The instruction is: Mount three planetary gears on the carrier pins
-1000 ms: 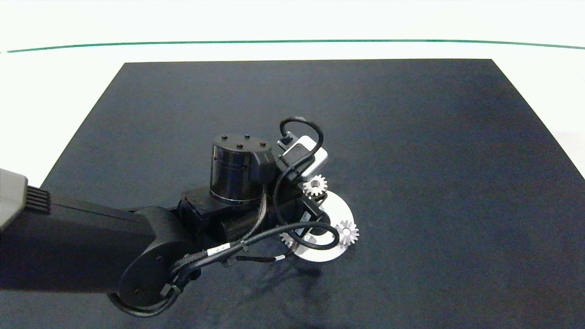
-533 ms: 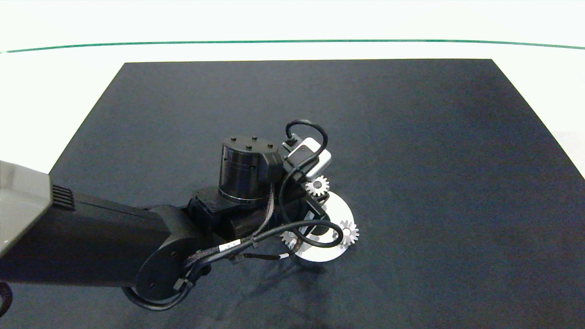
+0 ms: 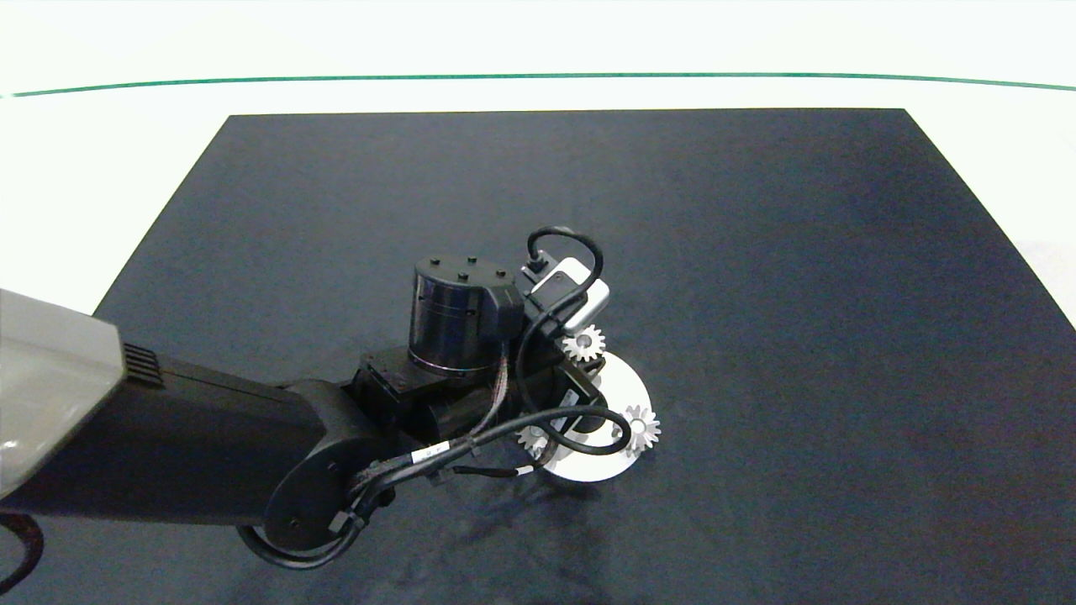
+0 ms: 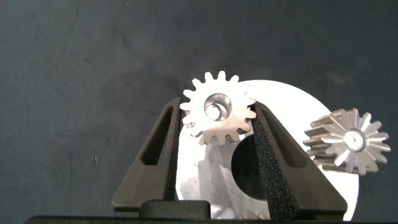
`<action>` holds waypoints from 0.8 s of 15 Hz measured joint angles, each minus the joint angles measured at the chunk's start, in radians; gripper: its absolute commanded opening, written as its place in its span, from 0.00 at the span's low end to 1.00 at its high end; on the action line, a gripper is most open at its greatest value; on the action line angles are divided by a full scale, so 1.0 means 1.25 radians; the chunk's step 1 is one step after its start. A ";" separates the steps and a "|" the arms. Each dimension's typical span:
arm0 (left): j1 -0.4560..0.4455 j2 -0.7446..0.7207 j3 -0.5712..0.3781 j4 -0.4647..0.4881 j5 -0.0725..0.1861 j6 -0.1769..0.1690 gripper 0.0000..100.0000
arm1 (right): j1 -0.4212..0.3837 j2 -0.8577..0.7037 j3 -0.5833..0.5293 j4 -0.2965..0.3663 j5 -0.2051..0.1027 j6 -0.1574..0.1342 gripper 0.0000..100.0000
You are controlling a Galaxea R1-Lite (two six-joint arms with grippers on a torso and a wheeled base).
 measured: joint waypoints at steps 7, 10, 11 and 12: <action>0.009 0.010 -0.003 0.001 -0.001 0.003 0.07 | 0.000 -0.002 0.000 0.000 0.000 0.000 1.00; 0.014 0.012 -0.004 0.001 -0.001 0.005 0.07 | 0.000 -0.001 0.000 0.001 0.000 0.000 1.00; 0.016 0.012 -0.005 0.002 -0.001 0.005 0.07 | 0.000 -0.002 0.000 0.000 0.001 0.000 1.00; 0.018 0.012 -0.005 0.003 -0.001 0.005 1.00 | 0.000 -0.001 0.000 0.000 0.001 0.000 1.00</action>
